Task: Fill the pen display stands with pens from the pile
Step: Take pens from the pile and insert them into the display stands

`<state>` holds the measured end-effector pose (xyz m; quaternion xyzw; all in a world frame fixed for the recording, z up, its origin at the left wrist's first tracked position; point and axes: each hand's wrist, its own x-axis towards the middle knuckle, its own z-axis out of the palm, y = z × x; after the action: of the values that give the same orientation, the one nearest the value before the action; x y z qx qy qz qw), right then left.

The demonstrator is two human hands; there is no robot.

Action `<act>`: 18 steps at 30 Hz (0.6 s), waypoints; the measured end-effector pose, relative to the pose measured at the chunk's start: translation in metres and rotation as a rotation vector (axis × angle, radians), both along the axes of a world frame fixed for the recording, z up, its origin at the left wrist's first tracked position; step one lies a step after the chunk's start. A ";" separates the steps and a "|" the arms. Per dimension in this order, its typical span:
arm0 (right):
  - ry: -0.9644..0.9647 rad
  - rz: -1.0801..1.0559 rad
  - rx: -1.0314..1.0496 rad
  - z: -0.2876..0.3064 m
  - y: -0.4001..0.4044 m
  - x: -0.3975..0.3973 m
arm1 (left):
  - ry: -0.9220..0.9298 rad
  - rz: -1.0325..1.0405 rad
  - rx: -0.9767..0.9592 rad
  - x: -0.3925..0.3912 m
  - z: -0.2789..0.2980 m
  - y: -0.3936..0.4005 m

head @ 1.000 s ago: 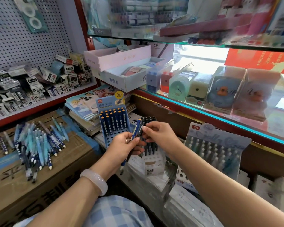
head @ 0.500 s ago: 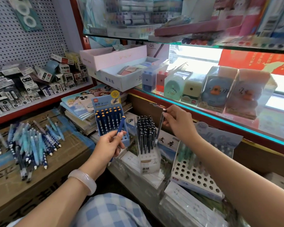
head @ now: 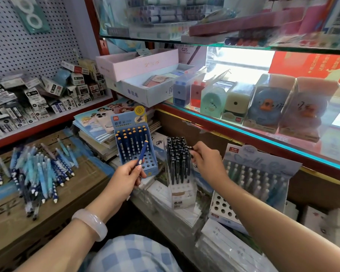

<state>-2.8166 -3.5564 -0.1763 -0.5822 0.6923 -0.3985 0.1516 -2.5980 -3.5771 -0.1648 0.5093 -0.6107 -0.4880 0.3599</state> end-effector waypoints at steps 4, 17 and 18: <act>0.002 0.007 0.017 -0.003 -0.002 0.000 | -0.013 -0.008 0.002 -0.002 -0.004 -0.001; 0.013 -0.038 0.163 -0.011 -0.001 -0.001 | 0.054 0.011 0.040 -0.003 -0.003 -0.002; 0.017 -0.055 0.135 -0.005 -0.001 -0.002 | 0.067 -0.002 0.038 -0.004 0.000 -0.001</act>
<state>-2.8184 -3.5572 -0.1815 -0.5548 0.7345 -0.3501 0.1736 -2.6021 -3.5783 -0.1651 0.4989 -0.5894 -0.5166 0.3699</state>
